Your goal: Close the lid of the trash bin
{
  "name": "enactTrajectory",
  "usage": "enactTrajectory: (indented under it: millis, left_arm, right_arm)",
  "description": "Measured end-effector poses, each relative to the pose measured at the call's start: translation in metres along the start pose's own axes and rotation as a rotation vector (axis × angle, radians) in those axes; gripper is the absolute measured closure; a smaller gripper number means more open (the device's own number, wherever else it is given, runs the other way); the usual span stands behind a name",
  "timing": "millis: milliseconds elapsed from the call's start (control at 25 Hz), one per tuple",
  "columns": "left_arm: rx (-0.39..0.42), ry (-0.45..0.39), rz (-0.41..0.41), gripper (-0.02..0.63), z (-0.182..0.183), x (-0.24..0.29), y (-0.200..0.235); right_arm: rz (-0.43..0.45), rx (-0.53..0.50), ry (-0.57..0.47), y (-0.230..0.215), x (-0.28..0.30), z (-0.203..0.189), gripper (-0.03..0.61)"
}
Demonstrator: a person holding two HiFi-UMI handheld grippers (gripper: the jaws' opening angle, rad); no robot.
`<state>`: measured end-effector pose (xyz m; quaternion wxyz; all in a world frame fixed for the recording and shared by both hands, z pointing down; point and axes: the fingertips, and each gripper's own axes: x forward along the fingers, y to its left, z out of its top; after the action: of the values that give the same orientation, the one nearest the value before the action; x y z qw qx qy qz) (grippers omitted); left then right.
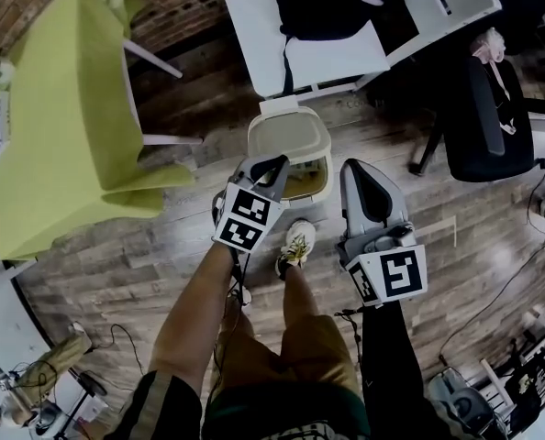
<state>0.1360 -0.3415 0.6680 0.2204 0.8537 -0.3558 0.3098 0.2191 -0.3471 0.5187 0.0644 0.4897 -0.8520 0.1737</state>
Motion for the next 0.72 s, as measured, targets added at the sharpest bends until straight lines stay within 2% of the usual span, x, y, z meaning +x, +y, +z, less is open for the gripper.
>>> enactTrajectory:
  millis: [400, 720]
  left_arm:
    - [-0.036, 0.055, -0.08, 0.604, -0.044, 0.008, -0.029]
    - [-0.063, 0.145, -0.136, 0.604, -0.09, 0.027, -0.05]
  right_arm:
    - [0.027, -0.002, 0.025, 0.009, 0.0, -0.018, 0.565]
    - [0.071, -0.016, 0.051, 0.016, -0.003, -0.033, 0.565]
